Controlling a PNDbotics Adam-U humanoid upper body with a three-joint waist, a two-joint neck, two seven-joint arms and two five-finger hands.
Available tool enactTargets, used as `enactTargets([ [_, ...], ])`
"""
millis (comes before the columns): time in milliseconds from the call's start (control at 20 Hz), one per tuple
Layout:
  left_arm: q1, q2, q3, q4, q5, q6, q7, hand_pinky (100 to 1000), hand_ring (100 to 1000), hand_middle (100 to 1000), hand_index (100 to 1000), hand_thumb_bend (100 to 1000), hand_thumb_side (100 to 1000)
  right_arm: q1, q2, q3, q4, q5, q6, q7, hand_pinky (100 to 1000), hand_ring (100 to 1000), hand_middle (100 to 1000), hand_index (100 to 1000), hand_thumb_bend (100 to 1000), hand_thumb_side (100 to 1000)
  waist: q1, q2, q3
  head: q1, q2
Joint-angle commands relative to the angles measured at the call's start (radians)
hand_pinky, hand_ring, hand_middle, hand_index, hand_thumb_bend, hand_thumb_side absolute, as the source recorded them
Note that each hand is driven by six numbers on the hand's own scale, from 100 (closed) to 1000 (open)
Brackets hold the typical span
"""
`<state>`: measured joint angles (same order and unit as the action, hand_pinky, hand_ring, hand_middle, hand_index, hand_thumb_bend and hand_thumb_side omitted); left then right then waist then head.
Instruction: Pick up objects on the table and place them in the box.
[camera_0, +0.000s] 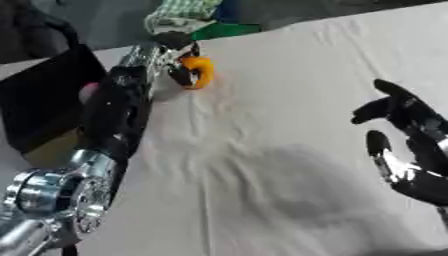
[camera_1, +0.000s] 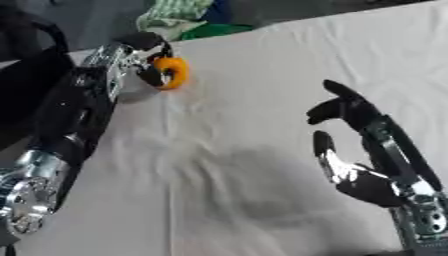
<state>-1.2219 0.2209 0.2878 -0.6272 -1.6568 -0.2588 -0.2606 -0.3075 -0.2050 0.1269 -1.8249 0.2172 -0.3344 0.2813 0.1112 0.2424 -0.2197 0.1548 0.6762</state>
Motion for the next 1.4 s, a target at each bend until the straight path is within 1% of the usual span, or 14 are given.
enactTargets([
  [50,-0.026,0.067,-0.008,-0.074,0.006,-0.047,0.080,536,332,327,477,100,206,-0.011,-0.006,-0.008,-0.013,-0.005,-0.003,0.000,828,677,665,1000,100,480,-0.010,-0.019,0.003,-0.004,-0.010],
  [150,-0.029,0.096,-0.010,-0.121,0.049,-0.078,0.113,535,335,324,472,100,209,-0.010,-0.007,-0.009,-0.012,-0.004,-0.003,-0.001,828,677,665,1000,100,480,-0.010,-0.019,0.005,-0.006,-0.011],
  [300,-0.026,0.145,-0.013,-0.218,0.157,-0.110,0.132,538,337,322,473,100,218,-0.010,-0.008,-0.011,-0.013,-0.004,-0.003,-0.003,828,677,665,1000,100,480,-0.011,-0.020,0.009,-0.009,-0.011],
  [500,0.000,0.217,-0.023,-0.355,0.304,-0.120,0.106,546,347,332,485,100,202,-0.009,-0.010,-0.014,-0.013,-0.002,-0.002,-0.005,828,677,665,1000,100,480,-0.010,-0.020,0.017,-0.011,-0.012],
  [650,0.042,0.275,-0.035,-0.430,0.368,-0.125,0.072,558,357,345,498,100,183,-0.009,-0.012,-0.015,-0.013,0.000,-0.002,-0.007,828,677,665,1000,100,479,-0.009,-0.020,0.024,-0.013,-0.013],
  [750,0.071,0.303,-0.039,-0.459,0.384,-0.131,0.052,568,368,357,511,100,176,-0.009,-0.012,-0.016,-0.013,0.001,-0.002,-0.008,828,677,665,1000,100,479,-0.009,-0.020,0.026,-0.015,-0.014],
  [950,0.135,0.347,-0.025,-0.474,0.363,-0.132,0.024,580,380,371,524,100,180,-0.009,-0.014,-0.019,-0.013,0.002,-0.001,-0.011,828,677,665,1000,100,477,-0.010,-0.019,0.028,-0.019,-0.018],
  [1150,0.188,0.375,0.004,-0.448,0.329,-0.120,0.009,584,389,380,532,100,187,-0.009,-0.014,-0.021,-0.012,0.004,-0.001,-0.013,828,677,664,1000,100,479,-0.009,-0.017,0.031,-0.021,-0.020],
  [1400,0.245,0.408,0.030,-0.382,0.296,-0.114,-0.006,604,419,412,560,100,205,-0.008,-0.016,-0.023,-0.012,0.006,-0.001,-0.014,828,676,664,1000,100,479,-0.008,-0.015,0.033,-0.022,-0.019],
])
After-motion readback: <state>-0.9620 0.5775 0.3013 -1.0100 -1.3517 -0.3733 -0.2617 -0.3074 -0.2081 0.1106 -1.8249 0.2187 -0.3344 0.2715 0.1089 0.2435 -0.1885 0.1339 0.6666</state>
